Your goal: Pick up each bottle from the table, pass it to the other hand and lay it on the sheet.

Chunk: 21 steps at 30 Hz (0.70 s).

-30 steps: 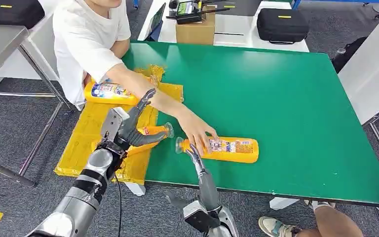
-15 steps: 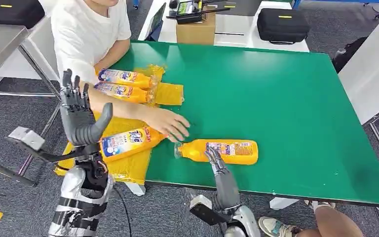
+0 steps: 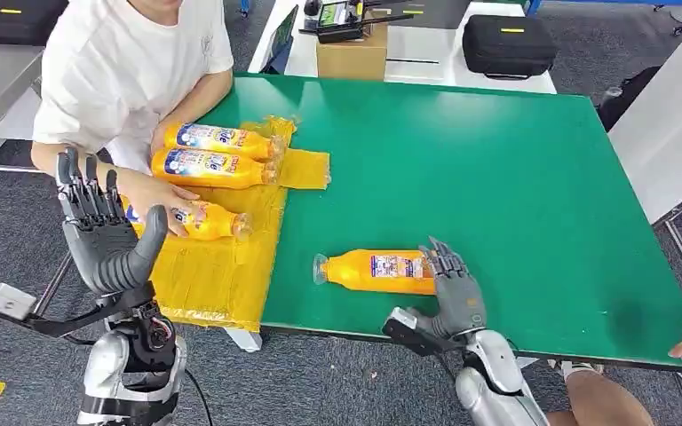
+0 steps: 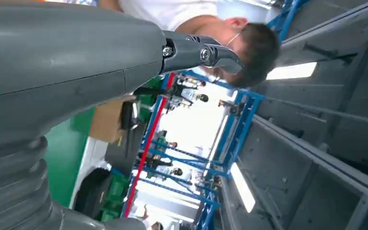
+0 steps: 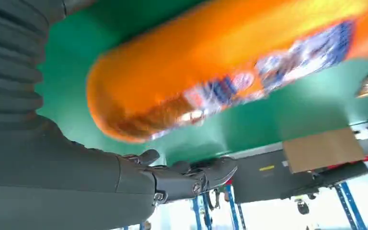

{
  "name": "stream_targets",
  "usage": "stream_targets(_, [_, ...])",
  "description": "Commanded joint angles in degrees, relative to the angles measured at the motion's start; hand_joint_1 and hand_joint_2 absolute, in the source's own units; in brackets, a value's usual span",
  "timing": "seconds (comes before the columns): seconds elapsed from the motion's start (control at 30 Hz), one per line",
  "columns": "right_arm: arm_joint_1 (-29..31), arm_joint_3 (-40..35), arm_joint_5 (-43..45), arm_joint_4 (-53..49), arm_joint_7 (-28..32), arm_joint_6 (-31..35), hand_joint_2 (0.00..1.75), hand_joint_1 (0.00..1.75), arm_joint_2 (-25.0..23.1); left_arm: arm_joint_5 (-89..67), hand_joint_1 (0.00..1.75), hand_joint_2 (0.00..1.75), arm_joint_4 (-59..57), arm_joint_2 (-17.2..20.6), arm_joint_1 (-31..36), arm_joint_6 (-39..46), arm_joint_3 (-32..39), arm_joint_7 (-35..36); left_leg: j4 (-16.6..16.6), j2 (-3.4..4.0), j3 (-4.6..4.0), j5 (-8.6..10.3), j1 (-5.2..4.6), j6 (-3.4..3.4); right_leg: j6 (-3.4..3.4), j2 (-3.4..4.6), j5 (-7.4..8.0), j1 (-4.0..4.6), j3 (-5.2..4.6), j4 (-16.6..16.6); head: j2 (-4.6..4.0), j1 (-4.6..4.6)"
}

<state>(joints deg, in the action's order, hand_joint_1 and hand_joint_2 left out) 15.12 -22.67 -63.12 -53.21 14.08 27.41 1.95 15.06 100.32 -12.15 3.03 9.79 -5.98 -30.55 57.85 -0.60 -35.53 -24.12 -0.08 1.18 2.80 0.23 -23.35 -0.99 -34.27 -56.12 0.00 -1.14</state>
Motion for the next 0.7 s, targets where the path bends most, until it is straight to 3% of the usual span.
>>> stream_targets(0.03, [10.0, 0.0, -2.5, 17.3, -1.8, -1.0, 1.75, 0.0, -1.1, 1.5, 0.0, 1.75, -2.8, 0.2, 0.8, -0.1, -0.4, 1.8, 0.0, 0.13, 0.29, -0.08, 0.03, -0.07, -0.12, 0.07, -0.05, 0.05, 0.26, 0.0, -0.02, 0.0])
stream_targets(0.33, [15.9, -1.1, -3.4, 26.5, -4.2, -6.2, 1.75, 0.0, -2.1, 1.8, 0.0, 1.75, -4.6, 0.4, 1.7, -0.8, -1.0, 3.0, 0.0, 0.12, 0.28, -0.08, 0.03, -0.08, -0.12, 0.06, -0.06, 0.05, 0.24, 0.0, 0.0, 0.0])
stream_targets(0.53, [18.1, -3.0, -3.1, 29.3, -3.7, -13.6, 1.75, 0.0, -2.0, 2.1, 0.0, 1.75, -5.4, 0.8, 1.8, -1.5, -0.5, 3.8, 0.0, 0.06, 0.22, -0.01, 0.02, -0.06, -0.08, 0.0, -0.02, 0.03, 0.18, 0.0, 0.0, 0.0])
stream_targets(0.6, [18.0, -3.3, -2.6, 29.4, -2.7, -13.6, 1.75, 1.34, -1.5, 2.3, 0.0, 1.75, -5.6, 0.9, 1.7, -2.0, -0.5, 3.8, 0.0, 0.14, 0.36, -0.03, 0.05, -0.08, -0.12, 0.01, -0.02, 0.07, 0.3, 0.1, 0.0, 0.02])
stream_targets(0.7, [17.8, -3.3, -2.6, 29.4, -2.7, -13.4, 1.75, 1.34, -1.5, 2.3, 0.0, 1.75, -5.6, 0.9, 1.7, -2.0, -0.5, 3.8, -0.1, 0.12, 0.54, -0.01, 0.05, -0.08, -0.14, -0.02, 0.0, 0.07, 0.44, 0.1, 0.0, 0.02])
